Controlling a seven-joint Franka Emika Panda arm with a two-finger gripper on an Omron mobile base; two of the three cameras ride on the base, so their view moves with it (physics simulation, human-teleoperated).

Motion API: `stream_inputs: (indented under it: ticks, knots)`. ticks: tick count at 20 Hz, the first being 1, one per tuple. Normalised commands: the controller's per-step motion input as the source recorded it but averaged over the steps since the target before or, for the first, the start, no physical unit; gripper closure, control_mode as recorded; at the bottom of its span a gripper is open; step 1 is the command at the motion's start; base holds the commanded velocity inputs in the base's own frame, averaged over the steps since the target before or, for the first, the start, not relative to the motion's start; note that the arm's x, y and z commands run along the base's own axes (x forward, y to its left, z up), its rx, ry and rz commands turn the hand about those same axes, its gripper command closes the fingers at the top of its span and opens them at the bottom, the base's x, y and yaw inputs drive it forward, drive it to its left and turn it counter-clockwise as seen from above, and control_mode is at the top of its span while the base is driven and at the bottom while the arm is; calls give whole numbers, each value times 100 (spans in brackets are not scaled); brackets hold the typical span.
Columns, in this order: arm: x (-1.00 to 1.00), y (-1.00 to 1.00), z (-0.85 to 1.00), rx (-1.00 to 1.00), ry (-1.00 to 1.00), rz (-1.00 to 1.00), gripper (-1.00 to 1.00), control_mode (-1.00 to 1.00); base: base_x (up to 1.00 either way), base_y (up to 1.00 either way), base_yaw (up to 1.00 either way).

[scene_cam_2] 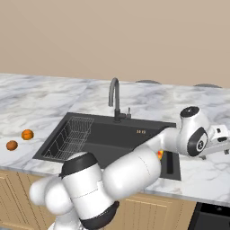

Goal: Remove the tangerine and orange from the sink. Then move the bowl and cup from the counter to the sink for washing.

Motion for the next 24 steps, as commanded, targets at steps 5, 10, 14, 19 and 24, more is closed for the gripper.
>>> stream_inputs:
  ticks: [5,10,14,19,24]
  knots:
    - [5,-14,0,0,4,2,-100,-100,0,0,0]
    - [4,-8,-5,0,2,3,-100,-100,0,0,0]
    - [2,-4,-11,0,0,2,-100,-100,0,0,0]
    - [7,-7,-13,0,0,2,-100,-100,0,0,0]
    - [16,-12,-12,0,0,2,-100,-100,0,0,0]
